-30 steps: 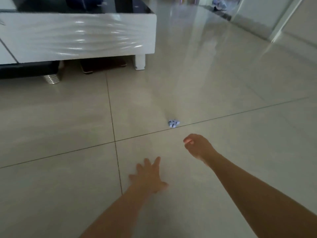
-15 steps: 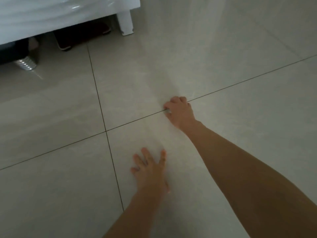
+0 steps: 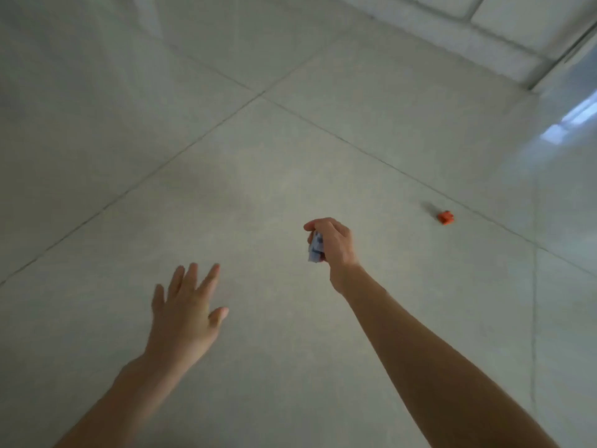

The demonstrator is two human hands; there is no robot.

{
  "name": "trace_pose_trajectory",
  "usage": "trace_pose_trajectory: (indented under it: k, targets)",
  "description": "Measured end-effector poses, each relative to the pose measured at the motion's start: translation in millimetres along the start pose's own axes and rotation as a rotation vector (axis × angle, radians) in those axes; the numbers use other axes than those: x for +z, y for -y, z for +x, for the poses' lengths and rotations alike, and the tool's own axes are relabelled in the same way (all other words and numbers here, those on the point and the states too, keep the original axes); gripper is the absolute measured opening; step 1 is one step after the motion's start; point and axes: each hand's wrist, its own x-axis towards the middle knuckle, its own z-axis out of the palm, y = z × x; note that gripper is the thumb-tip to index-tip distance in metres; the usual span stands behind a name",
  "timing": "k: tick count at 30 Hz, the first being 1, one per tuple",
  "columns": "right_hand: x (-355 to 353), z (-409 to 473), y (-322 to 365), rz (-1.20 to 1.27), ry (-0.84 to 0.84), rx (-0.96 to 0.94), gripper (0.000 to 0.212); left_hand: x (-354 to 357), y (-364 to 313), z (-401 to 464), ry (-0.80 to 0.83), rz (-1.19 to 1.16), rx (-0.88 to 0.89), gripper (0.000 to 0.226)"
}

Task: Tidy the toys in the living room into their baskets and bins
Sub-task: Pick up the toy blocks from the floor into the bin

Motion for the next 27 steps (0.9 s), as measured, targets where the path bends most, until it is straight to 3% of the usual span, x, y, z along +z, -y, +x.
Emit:
trace_pose_trajectory:
  k: [3, 6, 10, 15, 18, 19, 23, 25, 27]
  targets:
    - [-76.5, 4.6, -13.0, 0.019, -0.212, 0.066, 0.029, 10.7, -65.4, 25.7, 0.013, 0.004, 0.236, 0.066]
    - [-143.0, 14.6, -24.7, -0.022, -0.374, 0.125, 0.025, 27.4, -113.9, 36.2, 0.092, 0.034, 0.319, 0.070]
    - [-207.3, 45.1, -35.0, -0.165, -0.509, 0.174, 0.020, 45.5, -154.6, 47.3, 0.112, 0.118, 0.384, 0.101]
    - [-243.8, 99.5, -32.5, -0.292, -0.542, 0.205, 0.055, 44.8, -171.5, 54.3, 0.179, 0.184, 0.304, 0.097]
    - [-248.3, 128.2, -24.4, -0.405, -0.467, 0.204, 0.072, 43.9, -170.7, 56.2, 0.269, 0.252, 0.356, 0.113]
    - [-249.7, 135.2, -22.3, -0.453, -0.426, 0.217, 0.074, 41.5, -174.1, 58.5, 0.200, 0.233, 0.363, 0.113]
    - [-247.6, 156.1, -23.3, -0.819, -0.292, 0.269, 0.046, 50.0, -175.2, 59.0, 0.203, 0.186, 0.320, 0.094]
    - [-237.1, 154.4, -24.8, -0.984, -0.371, 0.226, 0.037, 51.1, -175.1, 61.3, 0.216, 0.172, 0.310, 0.094]
    - [-215.1, 142.9, -29.4, -0.979, -0.486, 0.149, 0.025, 49.6, -172.4, 60.2, 0.227, 0.157, 0.340, 0.094]
